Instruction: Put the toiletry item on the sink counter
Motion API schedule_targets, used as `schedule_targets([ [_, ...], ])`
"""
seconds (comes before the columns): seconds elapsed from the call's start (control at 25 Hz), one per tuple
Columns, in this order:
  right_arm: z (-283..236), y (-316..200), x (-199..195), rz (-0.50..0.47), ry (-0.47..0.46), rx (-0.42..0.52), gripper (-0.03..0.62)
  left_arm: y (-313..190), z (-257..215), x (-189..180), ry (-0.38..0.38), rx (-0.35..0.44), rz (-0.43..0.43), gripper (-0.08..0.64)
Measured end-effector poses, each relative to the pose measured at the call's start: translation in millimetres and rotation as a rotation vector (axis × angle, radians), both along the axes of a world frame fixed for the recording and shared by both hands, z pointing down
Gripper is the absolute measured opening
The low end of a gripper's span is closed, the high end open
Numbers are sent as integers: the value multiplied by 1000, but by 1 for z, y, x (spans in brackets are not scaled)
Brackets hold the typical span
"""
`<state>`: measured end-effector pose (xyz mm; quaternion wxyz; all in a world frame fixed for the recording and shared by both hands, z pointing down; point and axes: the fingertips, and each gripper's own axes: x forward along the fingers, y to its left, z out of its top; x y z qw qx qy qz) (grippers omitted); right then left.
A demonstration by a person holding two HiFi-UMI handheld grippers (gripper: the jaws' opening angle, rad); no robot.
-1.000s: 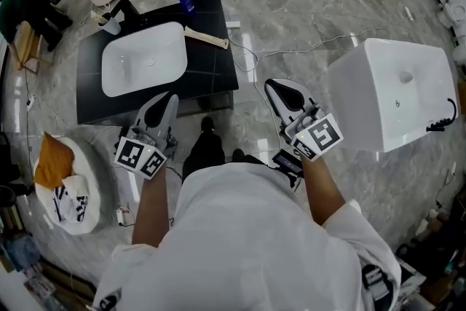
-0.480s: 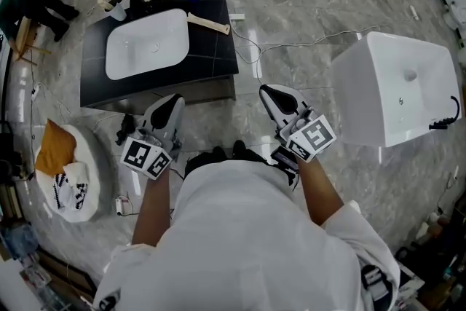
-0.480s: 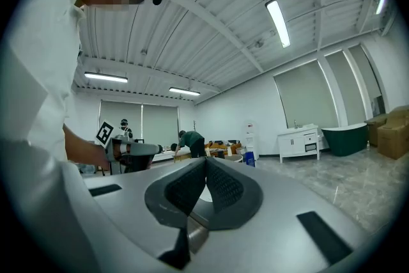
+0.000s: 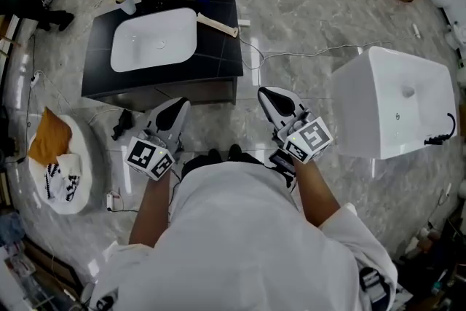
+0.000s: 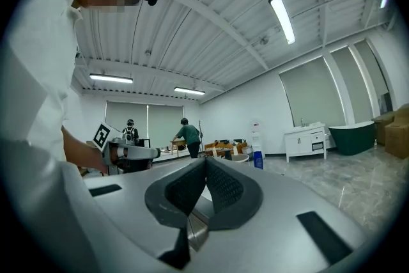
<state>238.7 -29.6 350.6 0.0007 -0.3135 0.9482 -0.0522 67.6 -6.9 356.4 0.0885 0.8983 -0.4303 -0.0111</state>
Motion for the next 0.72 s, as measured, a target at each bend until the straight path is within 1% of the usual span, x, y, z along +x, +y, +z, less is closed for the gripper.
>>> schedule_targets([
  [0.24, -1, 6, -4, -24, 8, 14, 14, 3, 1, 0, -8, 1, -3, 22],
  [0.4, -2, -1, 4, -8, 10, 14, 14, 0, 4, 2, 1, -16, -3, 23],
  [0.56, -3, -4, 10, 4, 18, 16, 14, 0, 7, 4, 0, -14, 27, 21],
  [0.72, 2, -7, 14, 12, 20, 6, 14, -4, 9, 11, 15, -25, 31, 23],
])
